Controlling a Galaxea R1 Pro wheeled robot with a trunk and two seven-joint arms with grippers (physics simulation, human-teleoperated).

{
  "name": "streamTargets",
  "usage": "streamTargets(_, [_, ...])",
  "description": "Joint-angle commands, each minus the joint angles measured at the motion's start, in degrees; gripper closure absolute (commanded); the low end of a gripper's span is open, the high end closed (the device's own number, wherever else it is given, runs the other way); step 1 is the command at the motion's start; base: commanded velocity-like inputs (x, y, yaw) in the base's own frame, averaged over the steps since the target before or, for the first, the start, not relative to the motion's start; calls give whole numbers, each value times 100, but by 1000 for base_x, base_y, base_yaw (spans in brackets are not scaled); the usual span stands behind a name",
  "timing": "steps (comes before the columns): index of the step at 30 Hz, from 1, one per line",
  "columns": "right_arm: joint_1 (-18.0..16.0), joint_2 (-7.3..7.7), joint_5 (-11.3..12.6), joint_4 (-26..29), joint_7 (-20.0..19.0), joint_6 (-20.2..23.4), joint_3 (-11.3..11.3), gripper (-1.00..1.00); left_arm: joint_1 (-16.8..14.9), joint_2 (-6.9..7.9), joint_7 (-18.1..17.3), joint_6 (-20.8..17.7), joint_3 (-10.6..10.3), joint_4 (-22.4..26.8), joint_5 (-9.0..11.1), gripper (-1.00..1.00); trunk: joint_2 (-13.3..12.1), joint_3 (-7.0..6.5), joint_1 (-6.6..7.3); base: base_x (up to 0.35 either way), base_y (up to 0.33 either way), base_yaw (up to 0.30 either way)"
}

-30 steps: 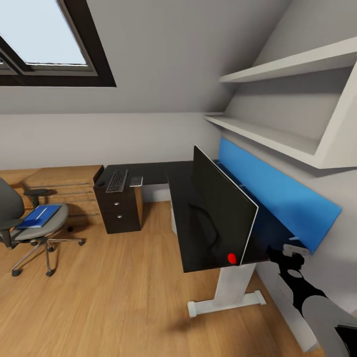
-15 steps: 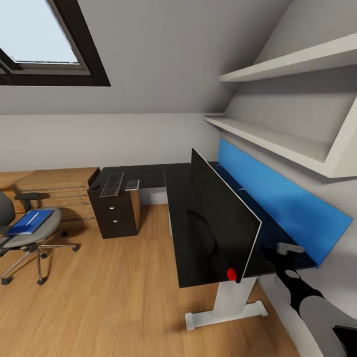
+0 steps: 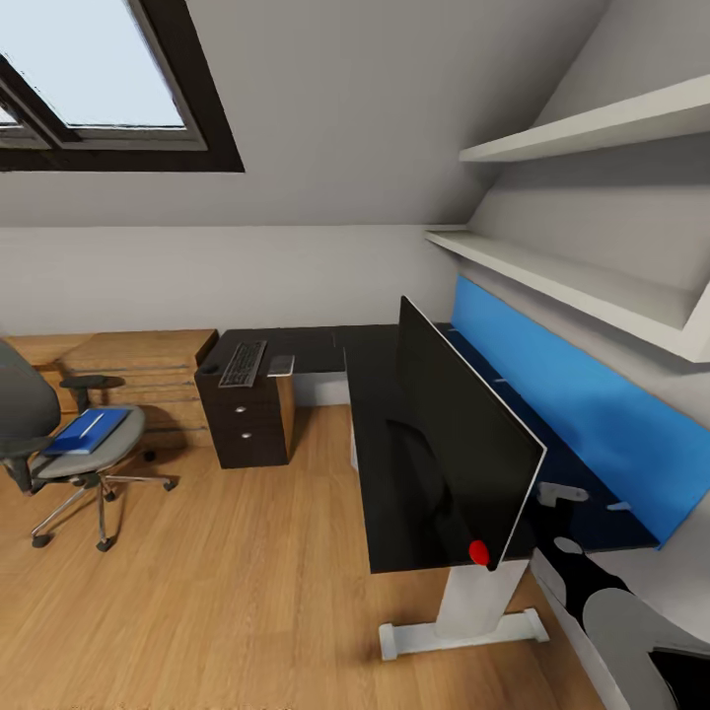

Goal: In the bedroom, organize the workspace by keeping the computer under the desk, ensuring the monitor is on the desk, placing the keyboard on the desk next to the monitor, placing the mouse on the desk next to the keyboard, moving the folder from the swivel chair onto the desk next to the mouse, stacking the notebook on top of the folder with the pen on top of the notebook, and positioning the swivel chair next to the desk.

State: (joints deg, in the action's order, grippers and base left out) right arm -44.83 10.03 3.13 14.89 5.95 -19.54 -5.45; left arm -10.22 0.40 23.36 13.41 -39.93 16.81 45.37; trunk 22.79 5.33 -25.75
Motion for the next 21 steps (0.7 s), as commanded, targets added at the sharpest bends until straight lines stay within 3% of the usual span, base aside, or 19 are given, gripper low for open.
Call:
streamTargets(1, [-4,0,30,-4,-8,-23,-2,-100,-6,4,29,17,-49,7,51,-100,12,12,-3,-27,0,266])
streamTargets(12, [0,7,7,3,-149,-24,-7,-100,-6,4,28,8,-58,7,51,-100,12,12,-3,-215,0,186])
streamTargets(21, [1,8,3,5,-268,-24,-9,-100,-6,4,28,20,-59,7,51,-100,12,12,-3,-33,0,188])
